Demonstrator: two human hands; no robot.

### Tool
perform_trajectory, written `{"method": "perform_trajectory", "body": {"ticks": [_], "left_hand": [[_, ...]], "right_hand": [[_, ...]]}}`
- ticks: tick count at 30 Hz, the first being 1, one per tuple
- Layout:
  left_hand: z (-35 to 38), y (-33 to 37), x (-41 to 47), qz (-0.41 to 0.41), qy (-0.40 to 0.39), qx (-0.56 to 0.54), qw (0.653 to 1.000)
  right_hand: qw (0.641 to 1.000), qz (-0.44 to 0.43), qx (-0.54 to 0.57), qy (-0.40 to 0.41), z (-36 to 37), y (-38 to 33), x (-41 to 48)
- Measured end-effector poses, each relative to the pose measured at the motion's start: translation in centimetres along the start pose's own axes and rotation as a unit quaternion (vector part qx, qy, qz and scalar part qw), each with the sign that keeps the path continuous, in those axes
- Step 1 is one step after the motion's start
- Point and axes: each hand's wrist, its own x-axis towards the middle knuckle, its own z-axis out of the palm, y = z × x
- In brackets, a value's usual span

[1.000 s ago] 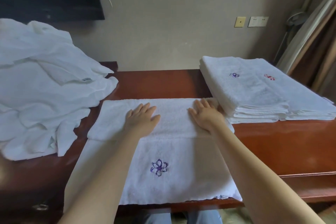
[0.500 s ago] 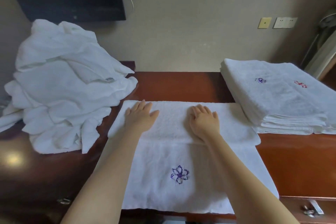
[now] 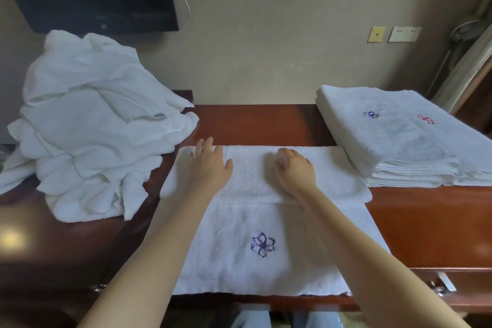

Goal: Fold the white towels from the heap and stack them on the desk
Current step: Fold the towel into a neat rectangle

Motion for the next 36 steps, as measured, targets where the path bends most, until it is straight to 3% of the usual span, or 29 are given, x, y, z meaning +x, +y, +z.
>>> {"method": "perform_trajectory", "body": {"ticks": [6,12,18,23,27,30,32,36], "left_hand": [[-2.0,2.8,-4.8,0.045,0.044,-0.188,0.980],[-3.7,4.3,-11.4,0.144,0.057,-0.267,0.951],[-2.1,3.6,-15.7,0.192,0.003,-0.221,0.956],[-1.3,2.7,-16.5,0.184,-0.008,-0.193,0.964],[-1.9,2.6,-17.2,0.179,-0.038,-0.160,0.970],[-2.6,2.7,-18.5,0.228,-0.089,-0.031,0.969],[-3.0,3.3,-19.0,0.252,-0.084,0.027,0.964],[-4.3,4.2,-18.0,0.232,-0.055,-0.043,0.970]], "right_hand": [[0.986,-0.090,0.106,0.096,-3.2,-1.4,-5.3],[0.971,-0.199,0.100,0.084,-5.1,-1.3,-13.7],[0.960,-0.277,-0.042,0.024,-4.3,1.6,-19.4],[0.941,-0.276,-0.195,0.035,-2.6,3.2,-20.8],[0.947,-0.273,-0.143,0.090,-3.3,3.1,-20.4],[0.948,-0.279,-0.091,0.122,-4.9,3.3,-20.5],[0.948,-0.270,-0.057,0.157,-6.2,3.1,-20.2],[0.946,-0.239,-0.042,0.214,-8.5,2.0,-18.0]]}}
